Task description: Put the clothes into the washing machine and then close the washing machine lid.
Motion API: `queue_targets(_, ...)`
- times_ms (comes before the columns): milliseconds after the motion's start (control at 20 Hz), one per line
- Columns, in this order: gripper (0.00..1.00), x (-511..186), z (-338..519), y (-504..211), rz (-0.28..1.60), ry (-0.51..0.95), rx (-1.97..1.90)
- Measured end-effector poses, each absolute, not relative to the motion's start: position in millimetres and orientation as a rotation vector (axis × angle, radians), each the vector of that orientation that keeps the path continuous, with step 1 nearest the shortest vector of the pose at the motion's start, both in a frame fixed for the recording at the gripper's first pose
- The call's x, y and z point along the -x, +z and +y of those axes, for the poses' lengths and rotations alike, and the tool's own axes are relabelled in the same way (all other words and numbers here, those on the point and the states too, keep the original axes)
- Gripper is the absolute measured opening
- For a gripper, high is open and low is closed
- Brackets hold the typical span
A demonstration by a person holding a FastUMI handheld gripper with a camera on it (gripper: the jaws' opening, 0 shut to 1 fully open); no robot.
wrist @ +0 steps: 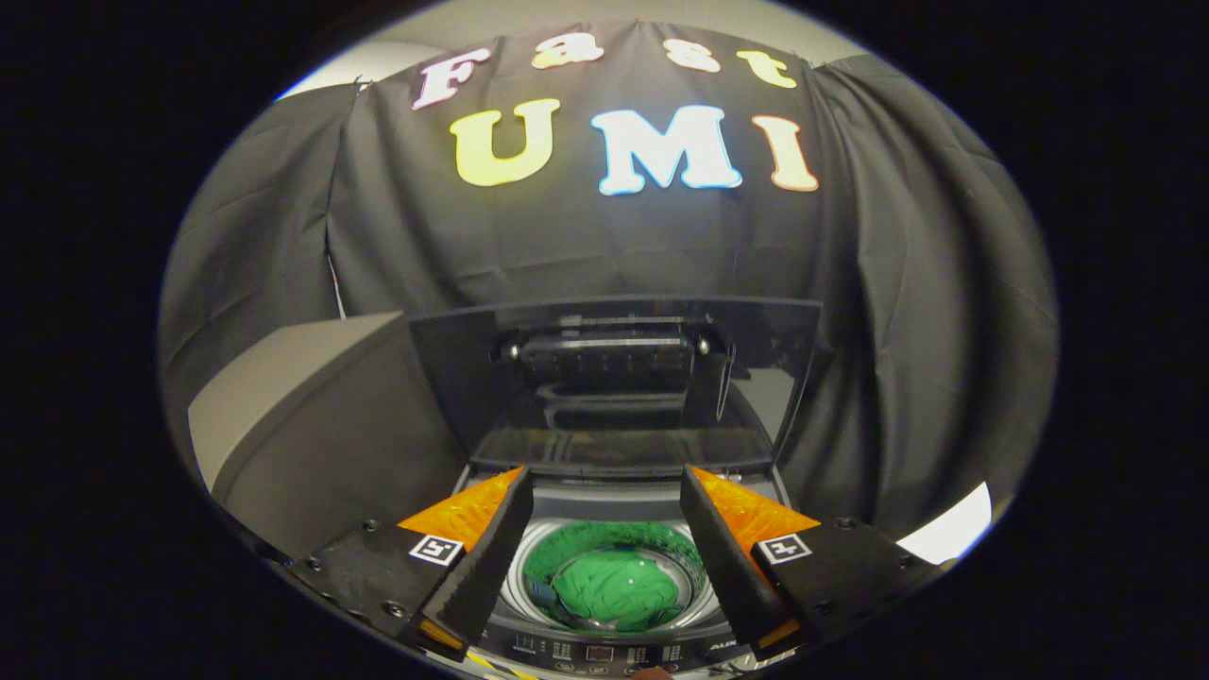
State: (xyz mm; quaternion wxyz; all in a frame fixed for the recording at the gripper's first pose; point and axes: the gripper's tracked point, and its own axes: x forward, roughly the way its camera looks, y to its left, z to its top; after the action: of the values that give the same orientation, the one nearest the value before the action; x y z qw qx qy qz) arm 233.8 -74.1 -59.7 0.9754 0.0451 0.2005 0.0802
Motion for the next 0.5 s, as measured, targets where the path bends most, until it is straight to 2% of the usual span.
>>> queue_targets(500, 0.97, -281, -72, 11, 0.199, 0.142, -0.116)
